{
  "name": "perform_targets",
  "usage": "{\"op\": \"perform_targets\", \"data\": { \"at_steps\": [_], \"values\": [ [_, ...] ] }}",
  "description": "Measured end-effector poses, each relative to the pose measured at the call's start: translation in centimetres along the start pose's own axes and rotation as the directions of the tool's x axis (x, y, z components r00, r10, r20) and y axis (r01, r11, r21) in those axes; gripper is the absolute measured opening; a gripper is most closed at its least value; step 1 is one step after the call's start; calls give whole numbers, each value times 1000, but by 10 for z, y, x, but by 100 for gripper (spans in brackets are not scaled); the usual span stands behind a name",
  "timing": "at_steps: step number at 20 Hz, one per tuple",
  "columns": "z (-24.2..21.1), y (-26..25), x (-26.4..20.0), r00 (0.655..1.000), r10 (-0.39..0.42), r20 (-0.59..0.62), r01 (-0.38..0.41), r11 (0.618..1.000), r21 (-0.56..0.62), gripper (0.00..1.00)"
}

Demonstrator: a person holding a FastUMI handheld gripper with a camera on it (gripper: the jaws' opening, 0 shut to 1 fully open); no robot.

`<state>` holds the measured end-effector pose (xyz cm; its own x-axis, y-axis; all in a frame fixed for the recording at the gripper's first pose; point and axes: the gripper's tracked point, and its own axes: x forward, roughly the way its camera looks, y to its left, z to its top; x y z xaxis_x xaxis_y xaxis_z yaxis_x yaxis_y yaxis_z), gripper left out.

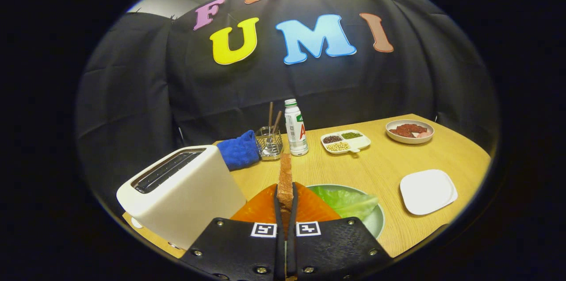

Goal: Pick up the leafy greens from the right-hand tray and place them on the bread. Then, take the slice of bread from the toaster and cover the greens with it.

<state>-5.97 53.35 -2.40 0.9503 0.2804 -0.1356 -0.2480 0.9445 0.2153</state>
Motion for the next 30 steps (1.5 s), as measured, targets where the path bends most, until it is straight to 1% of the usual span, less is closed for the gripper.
{"op": "perform_targets", "data": {
  "at_steps": [3, 6, 8, 11, 13, 15, 16, 18, 19, 20, 21, 25, 29, 30],
  "values": [
    [-5, -8, 2, 999, 45, -1, -45, 998, 40, 2],
    [-5, -23, 0, 998, 70, 2, -70, 992, 104, 2],
    [-10, -33, -2, 998, 67, 1, -67, 993, 95, 2],
    [-15, -39, -8, 997, 82, 13, -83, 996, 45, 2],
    [-21, -41, -10, 995, 94, 11, -95, 995, 17, 14],
    [-23, -51, -14, 997, 81, 3, -81, 997, -5, 24],
    [-24, -54, -15, 997, 79, 0, -79, 997, -18, 27],
    [-26, -61, -16, 998, 68, -5, -68, 997, -31, 27],
    [-24, -69, -15, 999, 42, 1, -42, 998, -41, 28],
    [-21, -77, -16, 1000, 18, 11, -17, 998, -54, 34],
    [-19, -81, -14, 1000, 1, 15, 0, 998, -68, 34],
    [-7, -94, -15, 999, -20, 24, 24, 990, -142, 34],
    [12, -106, -18, 998, -9, 70, 21, 983, -180, 34],
    [17, -111, -19, 997, -4, 78, 18, 981, -191, 37]
  ]
}}
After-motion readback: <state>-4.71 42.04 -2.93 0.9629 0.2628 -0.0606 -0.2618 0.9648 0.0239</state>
